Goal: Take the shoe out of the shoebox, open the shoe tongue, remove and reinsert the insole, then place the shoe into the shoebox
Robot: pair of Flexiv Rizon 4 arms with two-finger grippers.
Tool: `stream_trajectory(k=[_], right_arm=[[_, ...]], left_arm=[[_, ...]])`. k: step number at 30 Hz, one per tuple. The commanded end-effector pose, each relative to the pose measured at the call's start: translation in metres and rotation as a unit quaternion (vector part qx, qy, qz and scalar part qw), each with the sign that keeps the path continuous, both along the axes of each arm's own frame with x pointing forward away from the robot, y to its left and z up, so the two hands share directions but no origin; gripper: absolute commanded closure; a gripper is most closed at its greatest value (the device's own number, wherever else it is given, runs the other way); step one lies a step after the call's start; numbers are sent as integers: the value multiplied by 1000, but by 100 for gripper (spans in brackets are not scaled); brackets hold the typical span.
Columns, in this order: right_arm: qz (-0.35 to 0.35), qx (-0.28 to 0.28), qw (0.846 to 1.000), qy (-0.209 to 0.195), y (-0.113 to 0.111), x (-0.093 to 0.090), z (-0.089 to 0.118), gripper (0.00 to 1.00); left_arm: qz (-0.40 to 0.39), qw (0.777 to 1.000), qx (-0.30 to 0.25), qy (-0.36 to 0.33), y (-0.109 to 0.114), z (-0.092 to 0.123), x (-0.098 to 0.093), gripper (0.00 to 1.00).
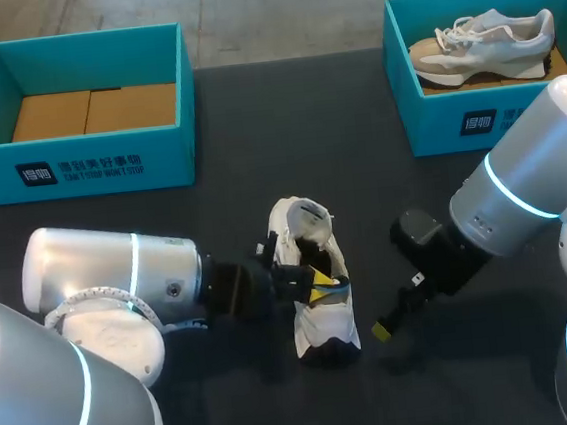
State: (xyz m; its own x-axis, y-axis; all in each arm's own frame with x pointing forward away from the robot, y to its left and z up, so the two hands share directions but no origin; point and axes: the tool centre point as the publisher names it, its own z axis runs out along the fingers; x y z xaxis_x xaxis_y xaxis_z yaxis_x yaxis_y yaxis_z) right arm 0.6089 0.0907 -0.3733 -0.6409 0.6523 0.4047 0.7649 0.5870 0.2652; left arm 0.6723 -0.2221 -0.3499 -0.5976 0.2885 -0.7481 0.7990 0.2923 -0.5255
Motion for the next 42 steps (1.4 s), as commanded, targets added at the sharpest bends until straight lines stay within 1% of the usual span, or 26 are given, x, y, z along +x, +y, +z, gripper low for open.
stream_trajectory(k=[1, 6, 7, 8, 9, 11, 14, 16, 28, 30, 32, 36, 42], right_arm=[[-1, -1, 1000, -1, 1, -1, 0, 0], [-1, -1, 1000, -1, 1, -1, 0, 0], [-1, -1, 1000, -1, 1, -1, 0, 0], [-1, -1, 1000, -1, 1, -1, 0, 0], [-1, -1, 1000, -1, 1, -1, 0, 0], [-1, -1, 1000, -1, 1, -1, 0, 0], [-1, -1, 1000, -1, 1, -1, 0, 0], [-1, -1, 1000, -1, 1, -1, 0, 0], [-1, -1, 1000, -1, 1, -1, 0, 0], [-1, -1, 1000, -1, 1, -1, 0, 0], [-1, -1, 1000, -1, 1, -1, 0, 0], [-1, -1, 1000, -1, 1, -1, 0, 0], [-1, -1, 1000, -1, 1, -1, 0, 0]], left_arm=[[2, 1000, 3, 2, -3, -3, 1, 100], [-6, 1000, -11, 15, 1, 1, -3, 100], [-9, 1000, -14, 17, 2, 2, -4, 98], [-10, 1000, -18, 22, 3, 3, -6, 92], [-11, 1000, -19, 22, 3, 4, -7, 89], [-16, 999, -25, 27, 4, 6, -9, 80], [-25, 999, -28, 25, 5, 13, -12, 76], [-28, 999, -28, 22, 6, 17, -15, 72], [-45, 997, -38, 42, 16, 32, -23, 76], [-52, 997, -37, 49, 19, 35, -24, 75], [-62, 996, -33, 54, 21, 38, -27, 73], [-83, 995, -24, 56, 25, 44, -36, 73], [-96, 994, -5, 52, 33, 53, -37, 74]])
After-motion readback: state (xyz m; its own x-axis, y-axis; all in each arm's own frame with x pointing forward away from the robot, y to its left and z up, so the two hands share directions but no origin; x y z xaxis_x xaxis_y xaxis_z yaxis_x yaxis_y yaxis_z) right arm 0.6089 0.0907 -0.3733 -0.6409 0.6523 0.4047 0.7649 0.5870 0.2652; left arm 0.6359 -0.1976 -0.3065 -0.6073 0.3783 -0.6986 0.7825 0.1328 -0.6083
